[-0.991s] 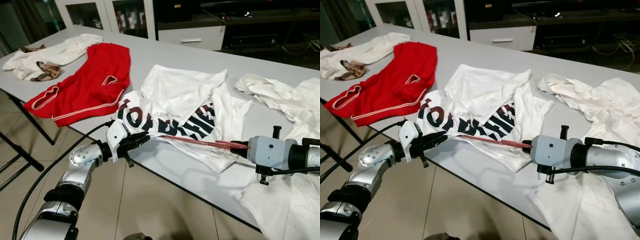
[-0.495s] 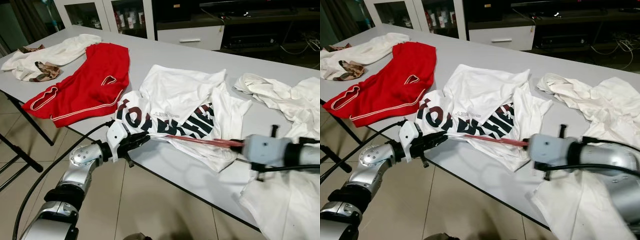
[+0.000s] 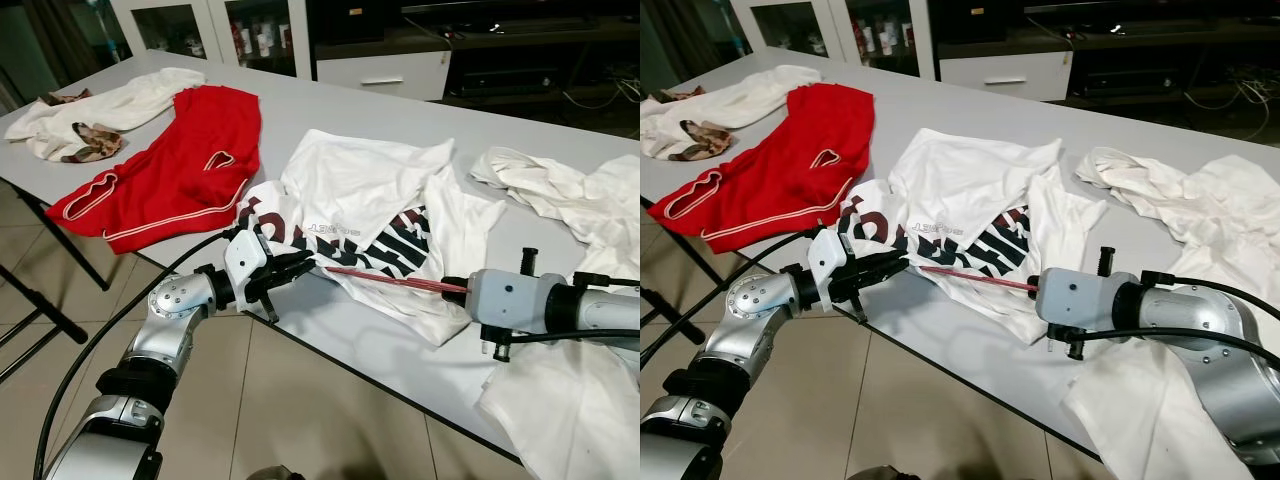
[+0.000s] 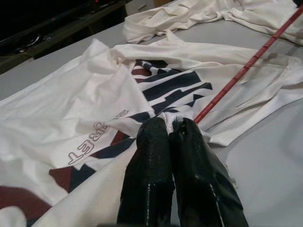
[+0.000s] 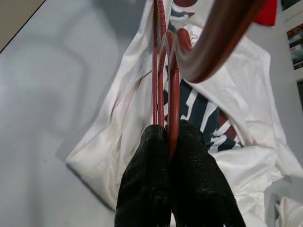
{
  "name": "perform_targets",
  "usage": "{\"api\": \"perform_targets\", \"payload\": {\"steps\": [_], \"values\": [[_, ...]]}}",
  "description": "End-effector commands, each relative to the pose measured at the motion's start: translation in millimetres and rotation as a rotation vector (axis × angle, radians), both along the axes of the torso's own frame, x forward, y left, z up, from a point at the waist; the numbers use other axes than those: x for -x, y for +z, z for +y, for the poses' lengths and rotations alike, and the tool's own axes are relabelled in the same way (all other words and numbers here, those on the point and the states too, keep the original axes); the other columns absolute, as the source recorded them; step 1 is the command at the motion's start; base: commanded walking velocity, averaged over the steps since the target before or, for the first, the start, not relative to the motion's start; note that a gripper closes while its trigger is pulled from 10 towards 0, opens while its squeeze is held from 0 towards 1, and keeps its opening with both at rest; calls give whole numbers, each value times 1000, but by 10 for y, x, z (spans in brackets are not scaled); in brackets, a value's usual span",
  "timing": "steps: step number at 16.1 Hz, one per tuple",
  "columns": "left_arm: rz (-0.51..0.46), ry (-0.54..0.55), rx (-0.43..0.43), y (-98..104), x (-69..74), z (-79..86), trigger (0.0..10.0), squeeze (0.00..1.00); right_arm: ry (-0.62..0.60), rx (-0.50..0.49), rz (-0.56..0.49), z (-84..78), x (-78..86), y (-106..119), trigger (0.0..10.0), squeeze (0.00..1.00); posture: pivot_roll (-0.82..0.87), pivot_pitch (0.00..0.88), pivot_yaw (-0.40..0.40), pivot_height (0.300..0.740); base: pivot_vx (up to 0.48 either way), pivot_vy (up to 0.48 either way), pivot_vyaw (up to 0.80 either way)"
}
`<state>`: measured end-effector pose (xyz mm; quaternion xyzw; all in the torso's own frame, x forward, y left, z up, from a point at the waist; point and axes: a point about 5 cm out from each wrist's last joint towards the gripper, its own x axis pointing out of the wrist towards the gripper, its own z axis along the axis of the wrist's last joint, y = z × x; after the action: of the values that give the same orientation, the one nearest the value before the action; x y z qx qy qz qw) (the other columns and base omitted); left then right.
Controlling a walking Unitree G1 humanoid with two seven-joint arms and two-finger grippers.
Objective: Hang hanger
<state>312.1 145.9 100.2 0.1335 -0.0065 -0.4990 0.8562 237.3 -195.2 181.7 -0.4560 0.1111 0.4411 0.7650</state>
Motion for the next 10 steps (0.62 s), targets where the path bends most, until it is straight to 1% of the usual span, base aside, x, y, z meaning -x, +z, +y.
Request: {"api": "perform_targets", "payload": {"steps": [1, 4, 6, 7, 10], "values": [[-36, -30, -30, 91, -36, -33, 0, 0, 22, -15, -32, 82, -22, 55, 10000, 0, -159, 0, 130, 736, 0, 0, 0], [-44, -49, -45, 96, -31, -87, 0, 0, 31, -27, -35, 152, -41, 30, 10000, 0, -156, 0, 128, 736, 0, 0, 0], [-49, -63, -58, 95, -26, -138, 0, 0, 36, -47, -50, 242, -82, 9, 10000, 0, -152, 0, 126, 736, 0, 0, 0], [-53, -65, -59, 96, -25, -161, 0, 0, 48, -61, -54, 305, -93, 2, 10000, 0, -150, 0, 125, 736, 0, 0, 0], [-73, -61, -51, 132, -38, -192, 0, 0, 52, -70, -50, 379, -104, -43, 10000, 0, -146, 0, 123, 736, 0, 0, 0]]}}
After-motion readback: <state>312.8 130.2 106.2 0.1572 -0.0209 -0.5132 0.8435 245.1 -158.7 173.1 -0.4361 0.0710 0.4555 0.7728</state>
